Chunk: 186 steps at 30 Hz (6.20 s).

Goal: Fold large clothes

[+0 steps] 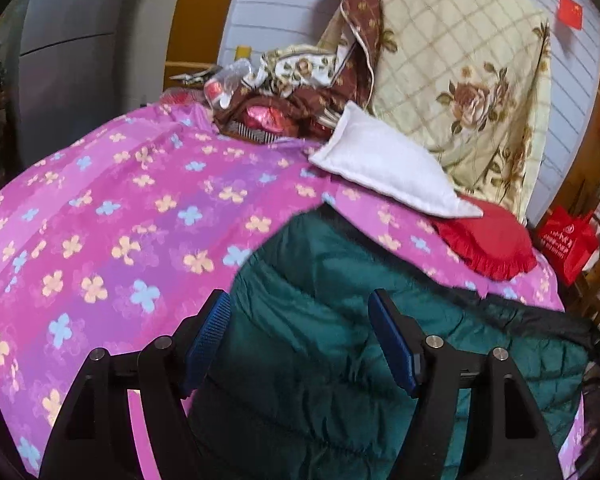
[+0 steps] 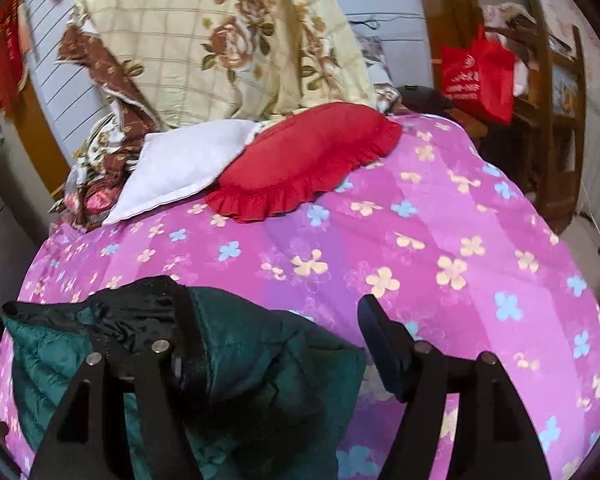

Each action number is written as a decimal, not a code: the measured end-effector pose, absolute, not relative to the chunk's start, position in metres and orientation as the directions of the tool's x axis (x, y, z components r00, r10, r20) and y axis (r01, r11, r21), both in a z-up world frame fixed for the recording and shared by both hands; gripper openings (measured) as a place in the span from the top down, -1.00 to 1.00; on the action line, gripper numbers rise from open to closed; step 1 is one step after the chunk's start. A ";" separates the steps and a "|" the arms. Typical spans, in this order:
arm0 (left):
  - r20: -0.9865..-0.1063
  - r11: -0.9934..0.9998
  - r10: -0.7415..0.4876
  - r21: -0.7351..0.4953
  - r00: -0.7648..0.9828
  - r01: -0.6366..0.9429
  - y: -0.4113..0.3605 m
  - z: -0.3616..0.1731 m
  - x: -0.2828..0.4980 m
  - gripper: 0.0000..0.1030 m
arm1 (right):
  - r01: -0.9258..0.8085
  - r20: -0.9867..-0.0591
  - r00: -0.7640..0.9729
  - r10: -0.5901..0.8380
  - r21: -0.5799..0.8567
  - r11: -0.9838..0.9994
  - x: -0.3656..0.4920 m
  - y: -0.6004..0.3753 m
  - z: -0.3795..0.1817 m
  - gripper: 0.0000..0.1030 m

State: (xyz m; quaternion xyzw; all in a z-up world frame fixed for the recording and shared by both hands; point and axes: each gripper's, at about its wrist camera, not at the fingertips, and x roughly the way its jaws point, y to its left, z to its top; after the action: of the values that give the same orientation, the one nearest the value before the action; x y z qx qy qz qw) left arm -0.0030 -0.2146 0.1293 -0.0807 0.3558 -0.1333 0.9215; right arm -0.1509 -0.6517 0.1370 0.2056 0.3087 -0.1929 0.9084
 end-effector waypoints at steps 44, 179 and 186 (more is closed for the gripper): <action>-0.726 0.985 -0.171 -0.135 0.666 0.106 -0.220 0.080 0.036 -0.12 | 0.349 -0.705 0.696 -0.138 0.164 0.923 -0.117 -0.592 0.105 -0.63; -0.668 0.948 -0.276 -0.072 0.691 0.309 -0.159 0.138 -0.235 -0.21 | 0.329 -0.677 0.720 -0.151 0.141 0.934 -0.356 -0.410 0.128 -0.88; -0.651 0.951 -0.263 -0.052 0.712 0.303 -0.169 0.137 -0.247 -0.21 | 0.327 -0.668 0.726 -0.163 0.128 0.936 -0.355 -0.394 0.125 -0.90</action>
State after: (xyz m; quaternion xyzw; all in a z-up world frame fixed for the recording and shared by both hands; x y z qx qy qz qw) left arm -0.2472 -0.1695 0.1374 0.0292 0.3473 -0.1531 0.9247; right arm -0.3553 -0.3937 0.1254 0.1194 0.3454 -0.1330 0.9213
